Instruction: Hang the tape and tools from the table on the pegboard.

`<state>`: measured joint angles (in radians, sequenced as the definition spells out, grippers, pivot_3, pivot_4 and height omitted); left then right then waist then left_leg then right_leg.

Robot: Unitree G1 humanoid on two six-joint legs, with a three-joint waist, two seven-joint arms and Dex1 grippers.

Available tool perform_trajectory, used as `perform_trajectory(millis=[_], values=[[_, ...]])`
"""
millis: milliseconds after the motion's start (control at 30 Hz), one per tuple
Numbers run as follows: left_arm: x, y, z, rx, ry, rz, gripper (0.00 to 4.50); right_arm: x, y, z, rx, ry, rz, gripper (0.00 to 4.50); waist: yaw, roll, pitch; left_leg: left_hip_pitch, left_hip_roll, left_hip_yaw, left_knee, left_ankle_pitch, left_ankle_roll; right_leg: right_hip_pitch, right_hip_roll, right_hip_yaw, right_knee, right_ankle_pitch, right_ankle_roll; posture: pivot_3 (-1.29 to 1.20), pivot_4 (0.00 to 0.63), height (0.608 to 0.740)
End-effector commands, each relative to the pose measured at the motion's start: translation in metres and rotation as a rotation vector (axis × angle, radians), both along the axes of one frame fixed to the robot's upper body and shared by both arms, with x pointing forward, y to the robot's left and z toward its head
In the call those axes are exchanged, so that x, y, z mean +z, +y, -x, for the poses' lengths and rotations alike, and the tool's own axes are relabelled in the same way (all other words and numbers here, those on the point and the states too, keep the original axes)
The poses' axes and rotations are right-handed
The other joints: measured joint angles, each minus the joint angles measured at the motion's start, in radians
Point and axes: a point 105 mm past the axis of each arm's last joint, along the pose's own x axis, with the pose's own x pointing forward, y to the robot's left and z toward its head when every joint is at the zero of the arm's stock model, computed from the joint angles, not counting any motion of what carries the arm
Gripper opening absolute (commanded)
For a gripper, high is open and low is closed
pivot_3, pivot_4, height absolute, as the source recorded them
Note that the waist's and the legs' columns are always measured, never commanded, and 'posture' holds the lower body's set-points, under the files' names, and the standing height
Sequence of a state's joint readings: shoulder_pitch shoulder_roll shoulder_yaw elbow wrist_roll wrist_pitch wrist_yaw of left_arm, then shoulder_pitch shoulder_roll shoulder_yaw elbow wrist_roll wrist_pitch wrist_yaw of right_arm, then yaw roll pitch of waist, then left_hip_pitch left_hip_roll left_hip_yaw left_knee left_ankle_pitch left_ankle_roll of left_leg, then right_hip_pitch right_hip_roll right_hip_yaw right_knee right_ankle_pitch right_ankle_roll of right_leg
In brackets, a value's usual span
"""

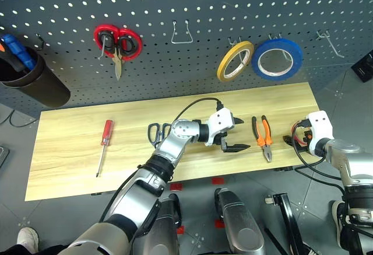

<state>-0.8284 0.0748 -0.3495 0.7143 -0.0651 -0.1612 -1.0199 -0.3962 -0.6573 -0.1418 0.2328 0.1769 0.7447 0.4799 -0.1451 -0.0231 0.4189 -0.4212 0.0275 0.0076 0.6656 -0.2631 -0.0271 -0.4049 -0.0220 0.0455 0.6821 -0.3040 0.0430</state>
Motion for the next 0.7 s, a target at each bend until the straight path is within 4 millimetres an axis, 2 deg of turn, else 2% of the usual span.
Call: perform_trajectory(millis=[33,267,700], values=[[0.010,-0.011,0.002,-0.053,-0.059,0.014,4.47,0.004,-0.005,-0.005,-0.015,-0.015,0.004,4.50,0.000,0.000,0.005,0.000,0.000,0.000,0.000,0.000,0.000,0.000,0.000,0.000,0.000,0.000,0.000,-0.28,0.491,0.740],[0.017,-0.016,-0.003,-0.067,-0.086,0.017,4.47,-0.001,-0.006,-0.010,-0.034,0.001,-0.027,4.50,0.002,0.000,0.010,-0.001,0.000,0.001,0.000,0.000,0.000,0.000,-0.001,0.000,-0.001,0.001,0.001,-0.27,0.497,0.740],[0.019,-0.014,-0.004,-0.059,-0.097,0.028,4.50,-0.007,-0.010,-0.016,-0.055,0.005,-0.013,0.20,0.006,0.000,0.010,-0.001,0.000,0.001,0.000,0.000,0.000,0.000,-0.001,0.000,-0.001,0.001,0.002,-0.23,0.475,0.740]])
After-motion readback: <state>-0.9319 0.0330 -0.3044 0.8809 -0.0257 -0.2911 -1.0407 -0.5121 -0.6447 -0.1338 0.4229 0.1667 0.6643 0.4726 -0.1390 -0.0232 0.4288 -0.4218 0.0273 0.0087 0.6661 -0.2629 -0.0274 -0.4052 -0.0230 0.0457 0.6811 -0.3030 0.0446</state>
